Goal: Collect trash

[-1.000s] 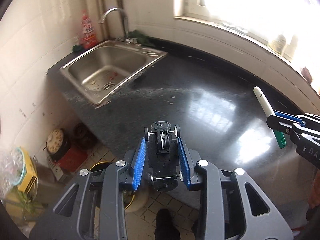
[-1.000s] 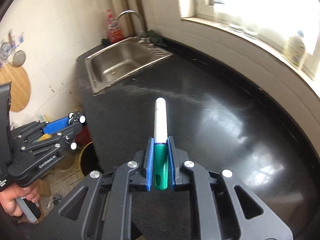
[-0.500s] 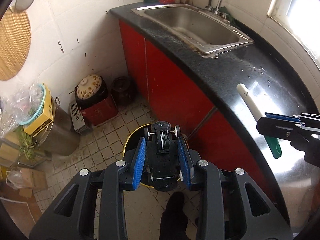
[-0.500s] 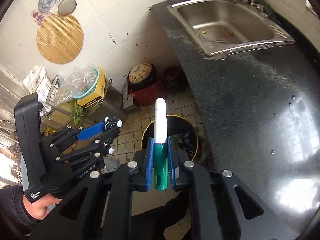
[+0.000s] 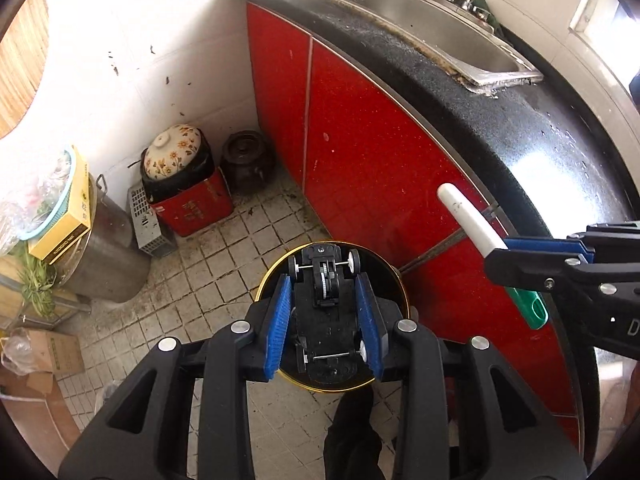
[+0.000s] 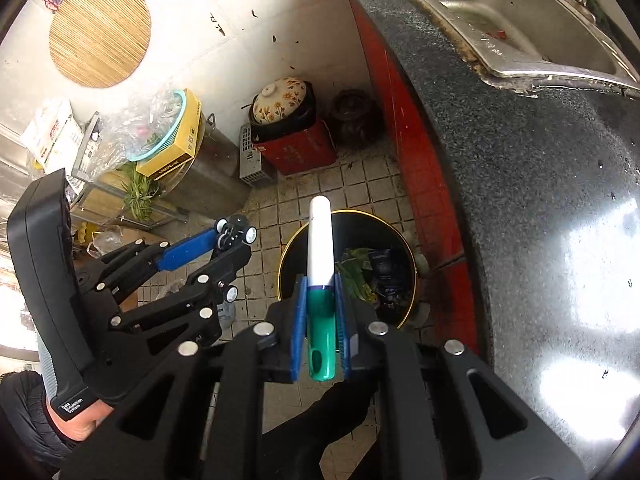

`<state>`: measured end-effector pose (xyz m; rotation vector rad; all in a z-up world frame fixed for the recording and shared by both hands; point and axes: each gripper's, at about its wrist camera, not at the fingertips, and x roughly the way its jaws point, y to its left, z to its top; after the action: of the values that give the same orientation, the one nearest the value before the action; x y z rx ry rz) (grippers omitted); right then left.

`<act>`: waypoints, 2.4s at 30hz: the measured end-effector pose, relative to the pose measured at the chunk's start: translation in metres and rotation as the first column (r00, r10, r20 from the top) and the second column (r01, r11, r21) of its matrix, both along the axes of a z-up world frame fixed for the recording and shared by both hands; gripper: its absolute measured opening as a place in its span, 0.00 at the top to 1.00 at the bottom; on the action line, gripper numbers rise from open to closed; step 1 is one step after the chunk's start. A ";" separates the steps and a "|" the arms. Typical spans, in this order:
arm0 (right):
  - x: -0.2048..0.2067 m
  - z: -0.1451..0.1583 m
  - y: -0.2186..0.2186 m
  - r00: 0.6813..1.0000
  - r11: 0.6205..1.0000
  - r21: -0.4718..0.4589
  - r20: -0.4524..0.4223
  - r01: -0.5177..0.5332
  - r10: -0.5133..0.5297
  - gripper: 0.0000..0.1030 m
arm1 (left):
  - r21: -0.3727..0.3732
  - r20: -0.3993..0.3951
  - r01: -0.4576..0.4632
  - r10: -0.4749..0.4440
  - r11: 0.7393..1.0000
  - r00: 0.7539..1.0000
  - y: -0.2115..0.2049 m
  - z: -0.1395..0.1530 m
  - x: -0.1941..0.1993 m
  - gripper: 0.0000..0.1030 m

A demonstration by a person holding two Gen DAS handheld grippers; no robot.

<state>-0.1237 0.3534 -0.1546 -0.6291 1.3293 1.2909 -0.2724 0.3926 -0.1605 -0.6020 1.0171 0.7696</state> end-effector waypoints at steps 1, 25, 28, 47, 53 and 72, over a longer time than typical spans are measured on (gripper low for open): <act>0.003 -0.001 -0.001 1.000 1.000 -0.006 -0.003 0.000 0.000 0.68 | -0.003 0.001 0.006 -0.006 1.000 1.000 0.000 -0.002 0.001 0.67; 0.117 0.139 -0.205 0.871 0.893 0.216 0.222 0.394 -0.438 0.07 | 0.113 0.015 0.231 -0.234 0.967 0.972 -0.091 0.096 0.107 0.07; 0.142 0.166 -0.286 0.750 0.824 0.211 0.342 0.526 -0.566 0.07 | 0.132 0.055 0.411 -0.420 0.902 0.906 -0.142 0.125 0.154 0.07; 0.151 0.193 -0.638 0.025 0.143 0.290 0.375 0.946 -0.927 0.07 | 0.152 0.027 0.814 -0.825 0.561 0.564 -0.397 0.174 0.321 0.07; 0.147 0.187 -0.640 0.018 0.126 0.275 0.365 0.953 -0.931 0.07 | 0.141 -0.006 0.824 -0.831 0.549 0.556 -0.415 0.167 0.329 0.07; 0.160 0.179 -0.639 0.044 0.141 0.262 0.344 0.955 -0.938 0.07 | 0.138 -0.038 0.817 -0.822 0.559 0.569 -0.413 0.165 0.339 0.07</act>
<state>0.0364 -0.2859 0.0248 0.0943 0.9771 -0.0834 0.0666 -0.0205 0.0048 0.0435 1.0575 -0.0264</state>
